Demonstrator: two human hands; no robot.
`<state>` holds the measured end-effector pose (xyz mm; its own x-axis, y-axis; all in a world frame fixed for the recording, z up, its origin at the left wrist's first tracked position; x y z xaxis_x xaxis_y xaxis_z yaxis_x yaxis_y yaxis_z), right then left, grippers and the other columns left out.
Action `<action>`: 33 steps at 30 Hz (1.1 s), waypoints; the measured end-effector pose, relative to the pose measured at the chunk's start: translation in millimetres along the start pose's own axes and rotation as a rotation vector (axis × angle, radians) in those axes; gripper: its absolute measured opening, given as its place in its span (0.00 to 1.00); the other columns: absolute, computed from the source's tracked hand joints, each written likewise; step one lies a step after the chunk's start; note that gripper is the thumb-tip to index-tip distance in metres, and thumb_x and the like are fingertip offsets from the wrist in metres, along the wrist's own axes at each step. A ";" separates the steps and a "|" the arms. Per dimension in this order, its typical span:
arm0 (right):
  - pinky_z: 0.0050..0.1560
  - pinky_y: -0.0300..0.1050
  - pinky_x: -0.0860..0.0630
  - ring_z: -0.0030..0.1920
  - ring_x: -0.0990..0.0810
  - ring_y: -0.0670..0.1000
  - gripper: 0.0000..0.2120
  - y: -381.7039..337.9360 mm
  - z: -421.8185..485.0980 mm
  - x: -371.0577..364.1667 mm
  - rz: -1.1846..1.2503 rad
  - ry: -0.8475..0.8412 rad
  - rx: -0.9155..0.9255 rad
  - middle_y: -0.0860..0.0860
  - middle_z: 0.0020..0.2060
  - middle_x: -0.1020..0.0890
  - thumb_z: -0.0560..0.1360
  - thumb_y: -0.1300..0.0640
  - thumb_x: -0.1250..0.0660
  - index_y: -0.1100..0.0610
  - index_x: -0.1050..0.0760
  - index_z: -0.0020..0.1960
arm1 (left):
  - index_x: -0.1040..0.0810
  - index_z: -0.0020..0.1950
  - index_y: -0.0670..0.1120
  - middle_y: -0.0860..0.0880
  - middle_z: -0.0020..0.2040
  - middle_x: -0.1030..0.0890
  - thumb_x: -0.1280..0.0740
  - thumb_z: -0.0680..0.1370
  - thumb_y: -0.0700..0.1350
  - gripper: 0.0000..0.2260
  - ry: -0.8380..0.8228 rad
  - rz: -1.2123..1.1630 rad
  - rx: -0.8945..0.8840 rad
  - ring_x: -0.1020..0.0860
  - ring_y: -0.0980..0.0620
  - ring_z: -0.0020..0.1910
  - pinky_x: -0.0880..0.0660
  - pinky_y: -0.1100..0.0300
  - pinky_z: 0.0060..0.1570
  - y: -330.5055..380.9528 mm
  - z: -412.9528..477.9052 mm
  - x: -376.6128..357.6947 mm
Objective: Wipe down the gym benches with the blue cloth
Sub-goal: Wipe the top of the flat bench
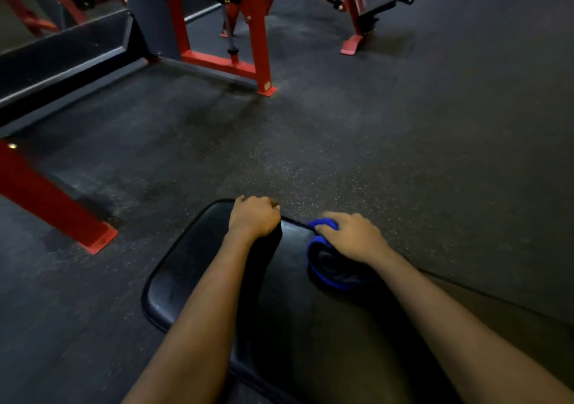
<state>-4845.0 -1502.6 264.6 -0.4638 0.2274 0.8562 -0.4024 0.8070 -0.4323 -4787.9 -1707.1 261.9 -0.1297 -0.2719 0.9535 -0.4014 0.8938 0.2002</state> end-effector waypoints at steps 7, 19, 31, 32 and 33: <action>0.55 0.51 0.29 0.59 0.23 0.61 0.16 53.0 -35.7 17.5 -0.078 0.037 -0.166 0.55 0.59 0.20 0.77 0.40 0.44 0.46 0.23 0.54 | 0.22 0.64 0.47 0.45 0.59 0.19 0.47 0.83 0.48 0.17 -0.041 0.027 0.004 0.24 0.47 0.62 0.55 0.45 0.76 33.8 -11.4 -0.5; 0.56 0.51 0.29 0.60 0.23 0.61 0.19 148.9 -103.3 49.9 -0.113 0.071 -0.253 0.55 0.60 0.21 0.78 0.41 0.45 0.47 0.22 0.59 | 0.22 0.54 0.39 0.38 0.55 0.20 0.44 0.81 0.46 0.15 -0.091 0.005 0.007 0.22 0.40 0.54 0.28 0.49 0.57 164.3 -46.8 -33.2; 0.53 0.50 0.28 0.57 0.22 0.59 0.19 196.2 -137.6 63.2 -0.089 0.156 -0.419 0.54 0.56 0.19 0.77 0.41 0.46 0.48 0.22 0.54 | 0.22 0.50 0.41 0.38 0.54 0.19 0.46 0.82 0.44 0.14 -0.047 0.085 -0.016 0.23 0.41 0.53 0.34 0.50 0.63 181.2 -52.2 -39.1; 0.52 0.50 0.28 0.56 0.21 0.59 0.19 192.0 -137.7 61.1 -0.114 0.186 -0.408 0.55 0.55 0.19 0.77 0.41 0.46 0.50 0.22 0.54 | 0.23 0.47 0.42 0.38 0.53 0.18 0.46 0.81 0.44 0.13 -0.049 0.084 -0.029 0.23 0.41 0.52 0.35 0.49 0.65 186.6 -52.4 -41.3; 0.51 0.50 0.28 0.55 0.21 0.59 0.18 186.0 -136.3 57.8 -0.117 0.209 -0.344 0.54 0.53 0.18 0.77 0.42 0.46 0.50 0.22 0.53 | 0.24 0.45 0.42 0.38 0.53 0.18 0.46 0.81 0.44 0.13 -0.050 0.075 -0.034 0.23 0.41 0.52 0.35 0.49 0.64 191.7 -52.8 -41.5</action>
<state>-4839.0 -1265.1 272.2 -0.2461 0.2003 0.9483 -0.1397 0.9609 -0.2392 -4811.6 -1505.7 272.6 -0.2038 -0.2203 0.9539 -0.3581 0.9236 0.1368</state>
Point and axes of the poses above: each hand's wrist, its own z-axis towards the middle knuckle, its own x-axis out of the back of the hand, y = z × x, the point moved 2 cm from there along z, towards the middle knuckle
